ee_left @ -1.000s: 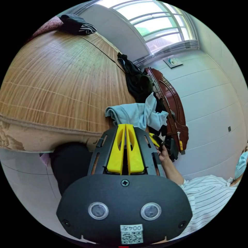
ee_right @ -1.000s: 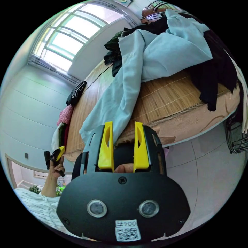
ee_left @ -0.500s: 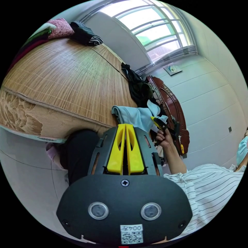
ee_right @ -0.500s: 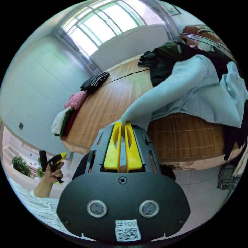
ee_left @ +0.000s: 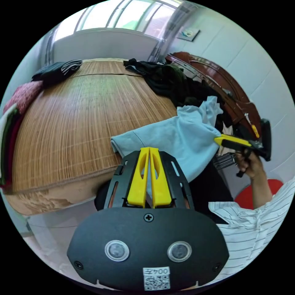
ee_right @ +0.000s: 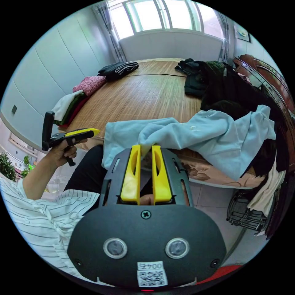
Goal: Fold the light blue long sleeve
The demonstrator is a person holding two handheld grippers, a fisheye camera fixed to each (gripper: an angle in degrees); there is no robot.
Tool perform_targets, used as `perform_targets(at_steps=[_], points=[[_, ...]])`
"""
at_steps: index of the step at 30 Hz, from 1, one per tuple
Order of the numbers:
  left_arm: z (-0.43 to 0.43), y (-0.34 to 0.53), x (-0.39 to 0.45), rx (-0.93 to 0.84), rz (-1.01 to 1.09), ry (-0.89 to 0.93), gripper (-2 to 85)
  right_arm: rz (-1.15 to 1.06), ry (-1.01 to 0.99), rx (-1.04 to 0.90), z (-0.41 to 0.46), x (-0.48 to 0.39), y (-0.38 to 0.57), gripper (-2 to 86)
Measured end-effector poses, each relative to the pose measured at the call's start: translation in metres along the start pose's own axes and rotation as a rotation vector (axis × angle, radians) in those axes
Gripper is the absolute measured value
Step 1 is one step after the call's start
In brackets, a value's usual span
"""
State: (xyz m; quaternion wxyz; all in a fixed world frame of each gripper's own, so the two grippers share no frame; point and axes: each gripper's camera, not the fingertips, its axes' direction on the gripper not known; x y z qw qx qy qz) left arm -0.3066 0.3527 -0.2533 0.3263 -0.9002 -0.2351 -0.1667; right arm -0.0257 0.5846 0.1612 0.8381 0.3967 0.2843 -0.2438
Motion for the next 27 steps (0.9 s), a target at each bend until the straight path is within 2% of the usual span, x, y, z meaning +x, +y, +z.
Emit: perform_targets(at_steps=[3, 5, 7, 14, 17, 22, 27], points=[[0.037, -0.025, 0.014, -0.053, 0.083, -0.046, 0.2, -0.01, 0.07, 0.062, -0.024, -0.006, -0.006, 1.3], [0.07, -0.042, 0.021, -0.107, 0.116, -0.06, 0.2, -0.03, 0.264, 0.121, -0.034, -0.011, -0.01, 0.0], [0.095, -0.051, 0.025, -0.152, 0.128, -0.07, 0.2, -0.043, 0.308, 0.128, -0.024, -0.008, -0.017, -0.4], [0.166, -0.063, 0.042, -0.285, 0.202, -0.238, 0.1, -0.046, 0.242, -0.141, 0.114, 0.015, -0.062, -0.7], [0.182, -0.061, 0.044, -0.298, 0.229, -0.257, 0.1, -0.063, 0.25, -0.18, 0.149, 0.019, -0.068, -0.7], [0.2, -0.06, 0.025, -0.302, 0.178, -0.171, 0.2, -0.065, 0.226, -0.165, 0.156, 0.029, -0.069, -0.7], [0.217, -0.059, 0.012, -0.311, 0.164, -0.12, 0.3, -0.038, 0.09, -0.155, 0.151, 0.06, -0.071, -0.7]])
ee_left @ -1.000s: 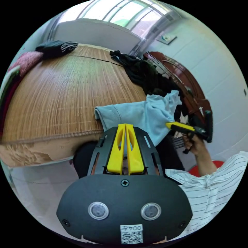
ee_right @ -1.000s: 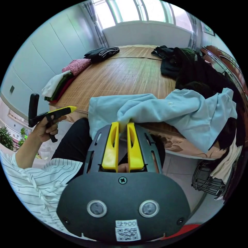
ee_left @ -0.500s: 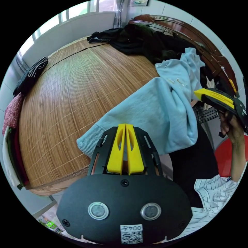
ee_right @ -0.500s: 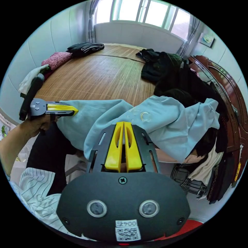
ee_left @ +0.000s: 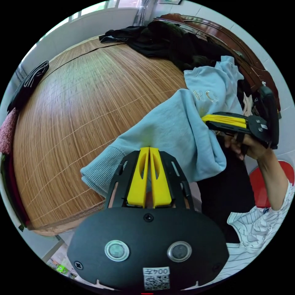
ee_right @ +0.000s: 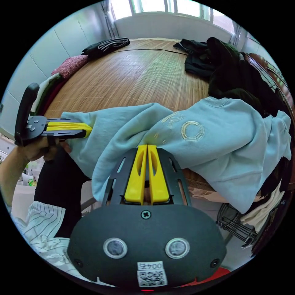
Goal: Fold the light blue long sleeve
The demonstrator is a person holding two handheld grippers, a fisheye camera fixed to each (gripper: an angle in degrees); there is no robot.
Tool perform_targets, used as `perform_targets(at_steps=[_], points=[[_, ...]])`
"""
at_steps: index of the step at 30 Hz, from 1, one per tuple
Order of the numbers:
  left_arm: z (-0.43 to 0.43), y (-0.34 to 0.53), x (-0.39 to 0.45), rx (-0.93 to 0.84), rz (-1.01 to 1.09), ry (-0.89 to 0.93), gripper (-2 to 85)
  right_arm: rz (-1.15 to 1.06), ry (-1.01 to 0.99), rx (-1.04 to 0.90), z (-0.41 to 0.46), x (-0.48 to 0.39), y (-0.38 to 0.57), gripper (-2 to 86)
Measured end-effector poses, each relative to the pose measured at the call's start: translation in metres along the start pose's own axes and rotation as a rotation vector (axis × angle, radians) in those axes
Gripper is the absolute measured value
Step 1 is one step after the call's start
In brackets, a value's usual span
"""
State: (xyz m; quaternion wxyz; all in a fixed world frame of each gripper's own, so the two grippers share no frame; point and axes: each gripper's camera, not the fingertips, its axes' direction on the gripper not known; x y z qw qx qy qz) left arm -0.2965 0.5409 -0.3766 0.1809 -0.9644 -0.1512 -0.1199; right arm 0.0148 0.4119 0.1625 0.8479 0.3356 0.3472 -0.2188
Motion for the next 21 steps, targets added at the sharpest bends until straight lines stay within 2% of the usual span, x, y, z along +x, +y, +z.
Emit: perform_targets(at_steps=[4, 7, 10, 13, 15, 17, 21], points=[[0.017, -0.003, 0.017, -0.013, 0.087, -0.114, 0.4, 0.032, -0.079, 0.002, -0.003, 0.023, 0.001, -0.7], [0.031, -0.005, 0.025, -0.033, 0.126, -0.173, 0.4, 0.043, -0.017, 0.028, -0.006, 0.021, 0.005, -0.7], [0.042, -0.004, 0.022, -0.032, 0.047, -0.186, 0.5, 0.032, 0.023, 0.054, -0.013, 0.022, 0.01, -0.5], [0.052, 0.005, 0.022, 0.0, -0.003, -0.205, 0.6, 0.108, -0.038, 0.204, -0.05, 0.055, 0.03, 0.5], [0.058, 0.013, 0.016, 0.033, -0.04, -0.182, 0.6, 0.193, -0.011, 0.337, -0.084, 0.089, 0.053, 3.1], [0.064, 0.024, 0.006, 0.085, -0.065, -0.132, 0.6, 0.278, 0.025, 0.419, -0.116, 0.144, 0.08, 9.4], [0.066, 0.044, -0.016, 0.143, -0.142, 0.007, 0.5, 0.318, 0.101, 0.385, -0.142, 0.221, 0.094, 13.0]])
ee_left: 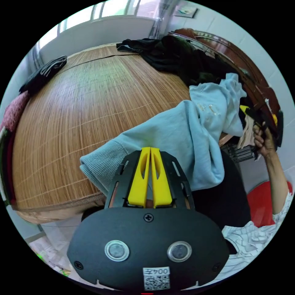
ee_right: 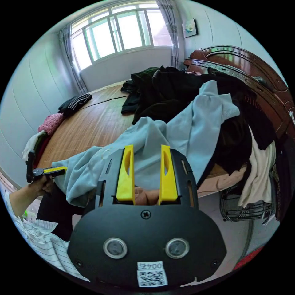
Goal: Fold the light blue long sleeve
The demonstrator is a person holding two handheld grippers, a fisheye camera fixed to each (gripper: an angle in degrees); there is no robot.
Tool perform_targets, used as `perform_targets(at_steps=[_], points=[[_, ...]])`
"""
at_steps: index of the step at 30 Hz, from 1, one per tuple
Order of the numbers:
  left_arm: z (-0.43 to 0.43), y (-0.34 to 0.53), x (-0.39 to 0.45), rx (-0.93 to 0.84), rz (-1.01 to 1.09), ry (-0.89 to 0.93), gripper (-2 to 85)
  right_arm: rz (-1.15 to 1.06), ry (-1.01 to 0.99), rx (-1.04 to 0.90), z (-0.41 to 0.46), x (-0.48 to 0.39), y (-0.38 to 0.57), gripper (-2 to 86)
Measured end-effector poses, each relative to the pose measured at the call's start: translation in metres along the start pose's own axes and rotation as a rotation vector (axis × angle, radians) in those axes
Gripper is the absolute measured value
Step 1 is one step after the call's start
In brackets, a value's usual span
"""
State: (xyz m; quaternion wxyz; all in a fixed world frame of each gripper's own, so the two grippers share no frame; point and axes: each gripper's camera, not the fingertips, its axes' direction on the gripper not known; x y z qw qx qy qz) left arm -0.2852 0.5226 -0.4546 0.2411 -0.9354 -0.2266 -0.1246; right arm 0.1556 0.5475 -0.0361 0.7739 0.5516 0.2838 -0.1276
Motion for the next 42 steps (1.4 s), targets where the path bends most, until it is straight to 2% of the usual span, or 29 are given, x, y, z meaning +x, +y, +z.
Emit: perform_targets(at_steps=[2, 7, 9, 10, 11, 16, 20, 24, 28, 33, 38, 42], points=[[-0.01, 0.018, -0.015, 0.044, -0.064, 0.124, 0.5, -0.02, 0.031, -0.046, 0.004, 0.033, -0.015, 14.1], [-0.034, 0.073, -0.028, 0.095, -0.089, 0.177, 0.6, -0.058, -0.034, -0.204, 0.041, 0.064, -0.041, 15.8], [-0.039, 0.095, -0.034, 0.1, -0.097, 0.164, 0.6, -0.03, -0.091, -0.263, 0.055, 0.071, -0.044, 14.3], [-0.042, 0.11, -0.039, 0.099, -0.109, 0.157, 0.6, -0.007, -0.1, -0.277, 0.056, 0.074, -0.043, 8.6], [-0.044, 0.124, -0.044, 0.095, -0.13, 0.15, 0.6, 0.027, -0.113, -0.269, 0.049, 0.076, -0.041, 5.1], [-0.049, 0.167, -0.063, 0.122, -0.208, 0.18, 0.7, 0.096, -0.326, -0.045, -0.045, 0.059, -0.005, 2.7], [-0.043, 0.179, -0.061, 0.141, -0.188, 0.213, 1.0, 0.117, -0.475, -0.014, -0.095, 0.046, 0.061, 2.7], [-0.028, 0.171, -0.044, 0.127, -0.107, 0.229, 1.7, 0.259, -0.47, -0.037, -0.097, 0.076, 0.108, 3.2], [-0.018, 0.145, 0.0, 0.132, 0.088, 0.239, 4.7, 0.412, -0.51, -0.036, -0.09, 0.114, 0.135, 3.6], [-0.022, 0.084, 0.089, 0.161, 0.414, 0.247, 9.5, 0.355, -0.502, -0.036, -0.094, 0.118, 0.128, 3.6], [0.002, 0.011, 0.239, 0.115, 0.793, 0.179, 14.1, 0.397, -0.557, -0.019, -0.097, 0.135, 0.132, 3.6], [0.045, 0.001, 0.341, 0.029, 0.999, 0.063, 15.9, 0.414, -0.573, -0.018, -0.101, 0.143, 0.138, 3.7]])
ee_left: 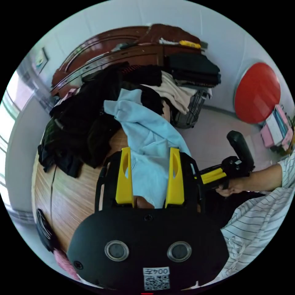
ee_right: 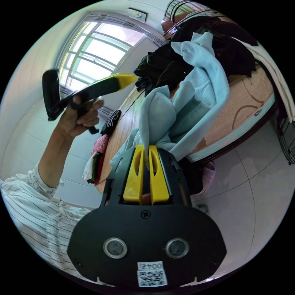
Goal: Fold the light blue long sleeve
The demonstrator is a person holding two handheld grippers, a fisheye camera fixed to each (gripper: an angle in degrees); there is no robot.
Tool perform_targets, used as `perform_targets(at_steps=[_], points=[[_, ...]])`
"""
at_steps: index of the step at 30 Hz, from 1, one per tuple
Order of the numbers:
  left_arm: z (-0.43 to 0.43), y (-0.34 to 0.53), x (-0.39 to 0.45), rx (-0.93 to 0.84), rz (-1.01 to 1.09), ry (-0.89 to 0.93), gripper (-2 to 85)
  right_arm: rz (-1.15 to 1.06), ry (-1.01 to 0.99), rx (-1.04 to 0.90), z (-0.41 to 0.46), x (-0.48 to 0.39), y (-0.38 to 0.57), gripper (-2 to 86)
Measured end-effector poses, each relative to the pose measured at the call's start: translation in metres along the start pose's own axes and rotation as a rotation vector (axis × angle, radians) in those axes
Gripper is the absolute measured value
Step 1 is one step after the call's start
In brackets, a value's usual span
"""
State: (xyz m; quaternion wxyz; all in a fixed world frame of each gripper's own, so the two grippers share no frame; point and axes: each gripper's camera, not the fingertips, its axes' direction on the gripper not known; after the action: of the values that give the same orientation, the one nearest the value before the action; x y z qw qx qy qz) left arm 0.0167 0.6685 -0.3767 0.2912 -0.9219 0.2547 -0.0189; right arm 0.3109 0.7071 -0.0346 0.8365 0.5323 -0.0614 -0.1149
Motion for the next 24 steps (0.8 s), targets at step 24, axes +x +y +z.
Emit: perform_targets(at_steps=[24], points=[[-0.058, 0.048, -0.06, 0.35, -0.709, 0.469, 2.6, -0.074, -0.129, 0.195, -0.109, -0.056, 0.025, 0.3]])
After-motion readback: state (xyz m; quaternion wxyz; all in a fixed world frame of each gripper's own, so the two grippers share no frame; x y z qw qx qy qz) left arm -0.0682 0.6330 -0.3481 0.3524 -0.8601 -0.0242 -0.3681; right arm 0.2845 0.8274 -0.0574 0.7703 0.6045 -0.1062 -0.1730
